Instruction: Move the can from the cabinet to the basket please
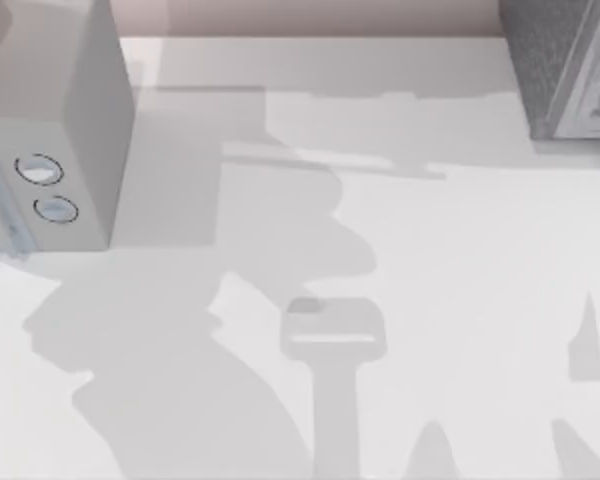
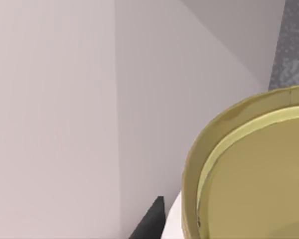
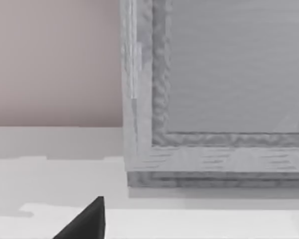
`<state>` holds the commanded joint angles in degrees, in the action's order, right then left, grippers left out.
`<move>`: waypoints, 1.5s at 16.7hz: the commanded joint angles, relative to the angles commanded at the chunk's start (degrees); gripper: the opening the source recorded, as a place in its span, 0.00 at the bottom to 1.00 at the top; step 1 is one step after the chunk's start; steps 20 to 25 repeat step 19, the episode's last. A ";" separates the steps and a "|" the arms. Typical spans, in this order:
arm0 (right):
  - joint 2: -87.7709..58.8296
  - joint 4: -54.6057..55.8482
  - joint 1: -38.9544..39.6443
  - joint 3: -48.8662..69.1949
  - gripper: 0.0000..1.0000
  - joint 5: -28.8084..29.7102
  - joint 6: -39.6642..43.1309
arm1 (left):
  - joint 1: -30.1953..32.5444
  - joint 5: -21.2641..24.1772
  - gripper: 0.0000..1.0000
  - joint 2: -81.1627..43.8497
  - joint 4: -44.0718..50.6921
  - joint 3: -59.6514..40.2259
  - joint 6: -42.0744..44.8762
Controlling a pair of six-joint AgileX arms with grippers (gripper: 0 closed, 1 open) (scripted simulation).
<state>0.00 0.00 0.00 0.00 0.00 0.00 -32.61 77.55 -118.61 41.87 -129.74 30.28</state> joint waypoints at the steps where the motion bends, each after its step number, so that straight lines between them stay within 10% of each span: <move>1: 0.00 0.00 0.00 0.00 1.00 0.00 0.00 | 0.00 0.00 0.08 0.00 0.00 0.00 0.00; 13: 0.00 0.00 0.00 0.00 1.00 0.00 0.00 | 0.00 0.00 0.98 0.00 0.00 0.00 0.00; 25: 0.00 0.00 0.00 0.00 1.00 0.00 0.00 | 0.00 0.00 1.00 0.00 0.00 0.00 0.00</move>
